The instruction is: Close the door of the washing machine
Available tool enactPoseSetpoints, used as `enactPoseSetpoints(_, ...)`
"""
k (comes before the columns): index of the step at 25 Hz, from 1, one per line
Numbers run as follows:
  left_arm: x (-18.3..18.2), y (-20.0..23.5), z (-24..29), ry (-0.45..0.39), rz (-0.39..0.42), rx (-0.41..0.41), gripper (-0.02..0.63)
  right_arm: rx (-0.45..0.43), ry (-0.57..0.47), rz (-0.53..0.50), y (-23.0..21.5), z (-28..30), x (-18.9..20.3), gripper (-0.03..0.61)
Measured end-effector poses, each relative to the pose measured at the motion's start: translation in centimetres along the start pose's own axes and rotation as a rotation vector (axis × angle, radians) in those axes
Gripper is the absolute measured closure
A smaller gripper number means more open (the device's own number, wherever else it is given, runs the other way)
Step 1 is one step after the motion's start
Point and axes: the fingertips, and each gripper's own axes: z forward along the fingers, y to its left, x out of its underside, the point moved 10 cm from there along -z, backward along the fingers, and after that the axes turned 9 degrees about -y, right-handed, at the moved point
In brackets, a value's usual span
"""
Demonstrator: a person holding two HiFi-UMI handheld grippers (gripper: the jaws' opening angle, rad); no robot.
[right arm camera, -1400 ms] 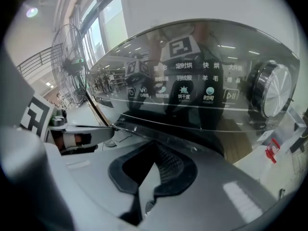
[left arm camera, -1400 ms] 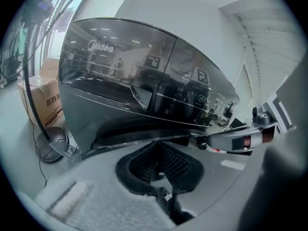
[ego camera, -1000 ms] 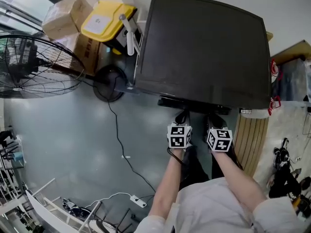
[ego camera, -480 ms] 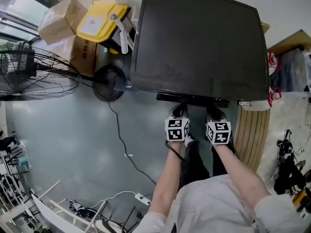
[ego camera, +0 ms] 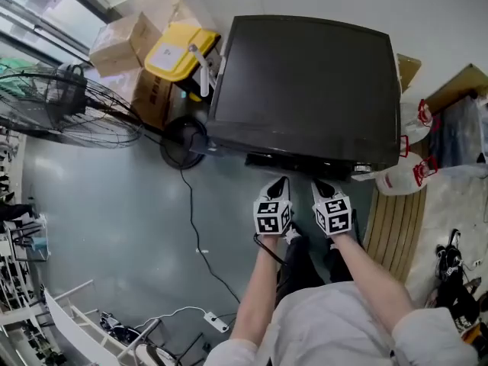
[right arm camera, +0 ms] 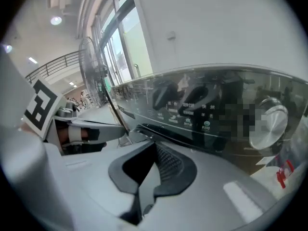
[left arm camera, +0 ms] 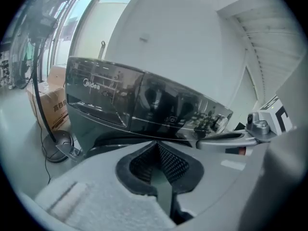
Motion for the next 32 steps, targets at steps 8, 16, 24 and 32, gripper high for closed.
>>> enactPoseSetpoints(8, -0.5, -9.9, -4.6, -0.115, -0.009, -0.079, 0.607, -0.152, -0.033, -0.006, -1.0, -8.6, -0.3, 0.577)
enactPoseSetpoints(16, -0.7, -15.7, -9.9, -0.139, -0.012, -0.187, 0.607, -0.298, -0.024, 0.004, -0.2, -15.3, 0.7, 0.577)
enactPoseSetpoints(24, 1.0, -18.6, -14.7, -0.204, -0.024, -0.271, 0.607, -0.454, 0.002, -0.047, 0.2, -19.3, 2.3, 0.577)
enactPoseSetpoints(32, 2.5, -19.9, -16.4, -0.201, 0.015, -0.319, 0.607, -0.440, -0.019, -0.020, -1.5, -20.6, 1.1, 0.577)
